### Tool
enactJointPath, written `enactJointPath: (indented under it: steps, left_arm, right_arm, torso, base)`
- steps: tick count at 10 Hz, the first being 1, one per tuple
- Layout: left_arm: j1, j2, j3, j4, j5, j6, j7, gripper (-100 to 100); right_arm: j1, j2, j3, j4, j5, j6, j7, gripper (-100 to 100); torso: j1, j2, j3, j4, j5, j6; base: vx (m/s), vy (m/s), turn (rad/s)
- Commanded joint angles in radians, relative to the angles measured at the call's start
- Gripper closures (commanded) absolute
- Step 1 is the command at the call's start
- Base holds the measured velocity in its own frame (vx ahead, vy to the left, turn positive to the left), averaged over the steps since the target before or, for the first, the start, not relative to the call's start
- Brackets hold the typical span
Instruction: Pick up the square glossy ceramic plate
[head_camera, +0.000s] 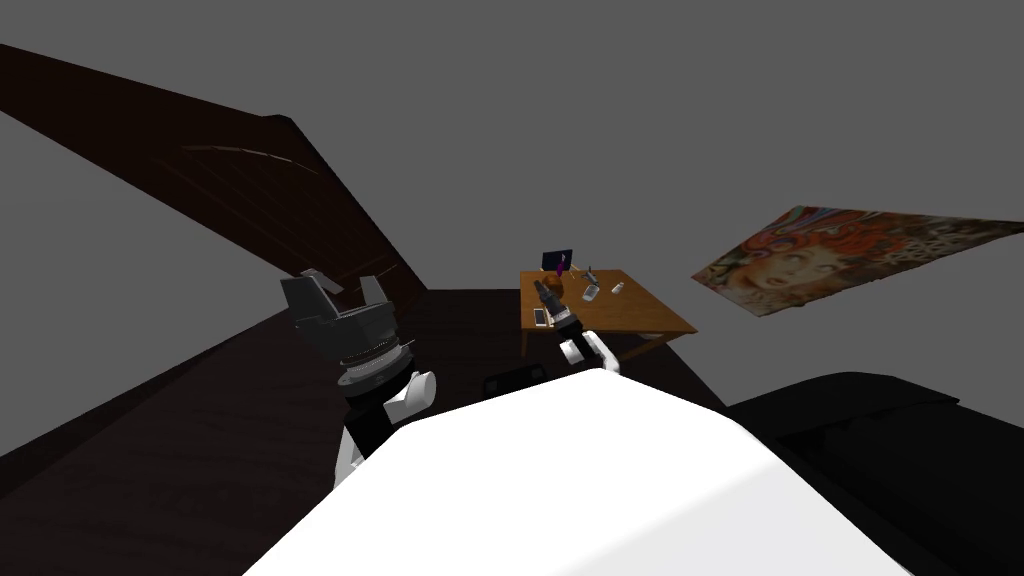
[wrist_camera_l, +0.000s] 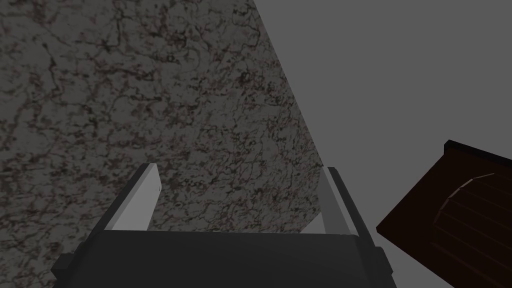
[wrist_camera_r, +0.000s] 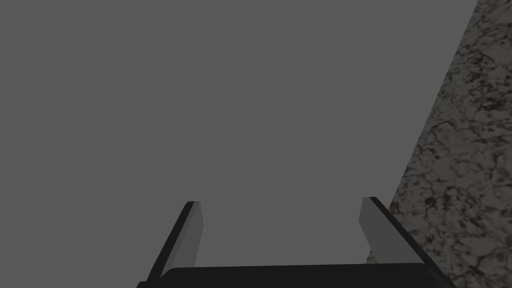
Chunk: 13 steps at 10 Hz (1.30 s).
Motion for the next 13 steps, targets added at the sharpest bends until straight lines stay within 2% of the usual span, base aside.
enactJointPath:
  steps: [1,2,3,4,5,7,8,9,10,11,12,13]
  left_arm:
    - [0.0,0.0,0.0,0.0,0.0,0.0,0.0,0]
    - [0.0,0.0,0.0,0.0,0.0,0.0,0.0,0]
    - [0.0,0.0,0.0,0.0,0.0,0.0,0.0,0]
    - [0.0,0.0,0.0,0.0,0.0,0.0,0.0,0]
    - [0.0,0.0,0.0,0.0,0.0,0.0,0.0,0]
    - [0.0,0.0,0.0,0.0,0.0,0.0,0.0,0]
    - [0.0,0.0,0.0,0.0,0.0,0.0,0.0,0]
    - [0.0,0.0,0.0,0.0,0.0,0.0,0.0,0]
    - [0.0,0.0,0.0,0.0,0.0,0.0,0.0,0]
    - [0.0,0.0,0.0,0.0,0.0,0.0,0.0,0]
    - [0.0,0.0,0.0,0.0,0.0,0.0,0.0,0]
    - [0.0,0.0,0.0,0.0,0.0,0.0,0.0,0]
  right_arm:
    - [-0.013,-0.009,0.012,0.026,0.034,0.025,0.012,-100]
    - [-0.028,-0.017,0.037,0.066,0.074,0.059,0.034,-100]
    - [-0.028,-0.017,0.037,0.066,0.079,0.059,0.034,-100]
    - [-0.043,-0.026,0.062,0.107,0.12,0.093,0.056,-100]
    - [-0.043,-0.026,0.062,0.107,0.124,0.093,0.056,-100]
    - [-0.076,-0.045,0.113,0.178,0.195,0.158,0.101,-100]
    - [-0.076,-0.045,0.113,0.194,0.218,0.165,0.101,-100]
    - [-0.092,-0.054,0.14,0.227,0.253,0.2,0.124,-100]
    - [-0.092,-0.054,0.14,0.239,0.266,0.201,0.124,-100]
    - [-0.109,-0.065,0.166,0.279,0.303,0.239,0.147,-100]
    - [-0.109,-0.065,0.166,0.286,0.314,0.239,0.147,-100]
    - [-0.126,-0.075,0.193,0.332,0.353,0.27,0.171,-100]
  torso:
    - [0.0,0.0,0.0,0.0,0.0,0.0]
    - [0.0,0.0,0.0,0.0,0.0,0.0]
    - [0.0,0.0,0.0,0.0,0.0,0.0]
    - [0.0,0.0,0.0,0.0,0.0,0.0]
    - [0.0,0.0,0.0,0.0,0.0,0.0]
    - [0.0,0.0,0.0,0.0,0.0,0.0]
    - [0.0,0.0,0.0,0.0,0.0,0.0]
    - [0.0,0.0,0.0,0.0,0.0,0.0]
    - [0.0,0.0,0.0,0.0,0.0,0.0]
    - [0.0,0.0,0.0,0.0,0.0,0.0]
    - [0.0,0.0,0.0,0.0,0.0,0.0]
    - [0.0,0.0,0.0,0.0,0.0,0.0]
  base:
    - [-0.005,-0.018,0.007]
    - [-0.004,-0.015,0.016]
    - [-0.002,-0.014,0.01]
    - [-0.003,-0.016,0.017]
    - [-0.004,-0.015,0.012]
    - [-0.007,-0.021,0.027]
    - [-0.007,-0.023,0.008]
    - [-0.006,-0.022,0.01]
    - [-0.003,-0.017,0.012]
    - [-0.003,-0.018,0.021]
    - [-0.003,-0.015,0.012]
    - [-0.005,-0.017,0.021]
